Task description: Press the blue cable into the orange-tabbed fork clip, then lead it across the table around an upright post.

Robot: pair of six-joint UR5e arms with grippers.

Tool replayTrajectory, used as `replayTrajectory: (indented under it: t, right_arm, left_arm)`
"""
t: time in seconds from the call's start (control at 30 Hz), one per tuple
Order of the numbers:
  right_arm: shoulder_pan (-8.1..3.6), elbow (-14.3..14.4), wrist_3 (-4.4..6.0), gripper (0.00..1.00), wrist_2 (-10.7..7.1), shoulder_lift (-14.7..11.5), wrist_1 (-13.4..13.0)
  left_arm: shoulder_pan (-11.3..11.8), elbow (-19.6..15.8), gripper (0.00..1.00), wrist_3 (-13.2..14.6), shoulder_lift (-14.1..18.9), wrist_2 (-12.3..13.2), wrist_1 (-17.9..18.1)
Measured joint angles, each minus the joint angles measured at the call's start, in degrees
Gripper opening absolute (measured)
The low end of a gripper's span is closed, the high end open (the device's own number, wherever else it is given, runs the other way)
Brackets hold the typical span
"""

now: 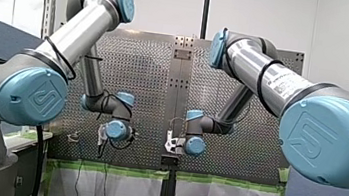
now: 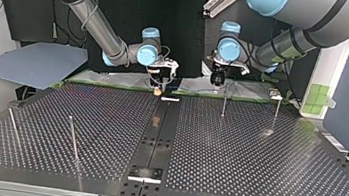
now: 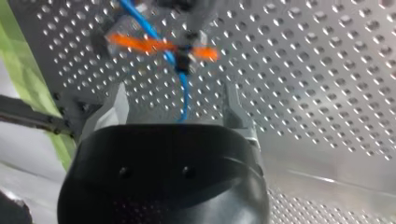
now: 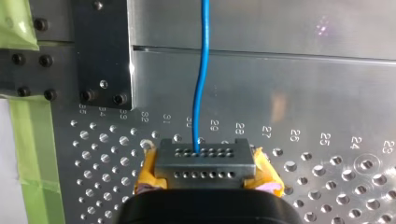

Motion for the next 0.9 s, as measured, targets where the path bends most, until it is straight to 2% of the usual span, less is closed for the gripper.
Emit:
replayTrajectory:
  t: [0.17, 0.53, 0.9]
  right_arm:
    - [0.00, 0.0, 0.00, 0.00, 0.00, 0.0, 0.0]
    - [0.00, -0.2, -0.01, 0.00, -0.17, 0.0, 0.0]
    - [-0.01, -0.3, 0.00, 0.00, -0.31, 0.0, 0.1]
  left_arm:
    - [-0.1, 2.4, 1.00, 0.1, -1.7, -0.9, -0.3]
    - [-0.2, 4.1, 1.00, 0.4, -1.9, -1.3, -0.9]
    - [-0.5, 4.6, 1.00, 2.8, -1.9, -2.4, -2.3]
